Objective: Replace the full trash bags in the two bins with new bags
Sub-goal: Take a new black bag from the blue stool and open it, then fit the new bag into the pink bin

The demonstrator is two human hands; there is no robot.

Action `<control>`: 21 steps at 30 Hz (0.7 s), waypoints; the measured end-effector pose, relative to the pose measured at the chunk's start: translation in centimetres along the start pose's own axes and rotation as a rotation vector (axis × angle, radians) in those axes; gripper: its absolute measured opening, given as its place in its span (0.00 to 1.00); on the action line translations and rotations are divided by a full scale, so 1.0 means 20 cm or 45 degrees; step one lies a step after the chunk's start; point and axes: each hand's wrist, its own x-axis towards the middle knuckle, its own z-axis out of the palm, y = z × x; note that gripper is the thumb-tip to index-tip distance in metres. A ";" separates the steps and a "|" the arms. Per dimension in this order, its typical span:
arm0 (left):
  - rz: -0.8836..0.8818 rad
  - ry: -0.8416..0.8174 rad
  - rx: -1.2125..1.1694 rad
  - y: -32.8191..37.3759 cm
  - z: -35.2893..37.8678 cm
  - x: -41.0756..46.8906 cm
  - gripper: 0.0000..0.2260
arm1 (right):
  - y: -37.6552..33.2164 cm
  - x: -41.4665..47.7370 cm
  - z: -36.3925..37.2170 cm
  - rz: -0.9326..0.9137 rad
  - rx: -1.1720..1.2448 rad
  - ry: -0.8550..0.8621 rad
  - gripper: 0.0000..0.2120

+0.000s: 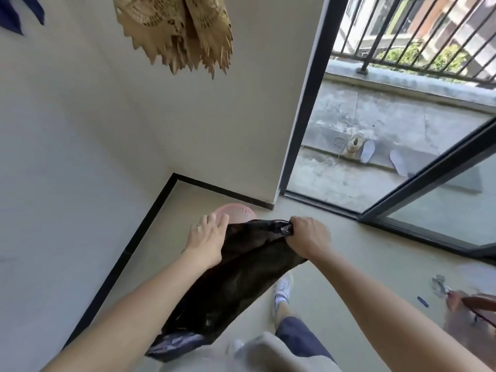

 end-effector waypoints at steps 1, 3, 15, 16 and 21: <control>-0.057 -0.038 -0.022 -0.01 0.00 0.05 0.40 | 0.05 0.08 -0.01 0.052 0.016 -0.014 0.08; -0.233 -0.151 -0.137 -0.03 0.00 0.14 0.37 | 0.15 0.23 -0.03 0.147 0.070 -0.059 0.11; -1.106 -0.411 -1.027 -0.11 0.44 0.80 0.42 | 0.29 1.04 0.28 0.325 0.750 -0.139 0.14; -1.090 -0.485 -1.005 -0.07 0.50 0.84 0.51 | 0.29 1.07 0.34 0.346 0.803 -0.133 0.13; -0.778 -0.847 -1.070 0.16 0.99 1.03 0.65 | 0.28 1.22 0.66 0.489 1.075 -0.113 0.14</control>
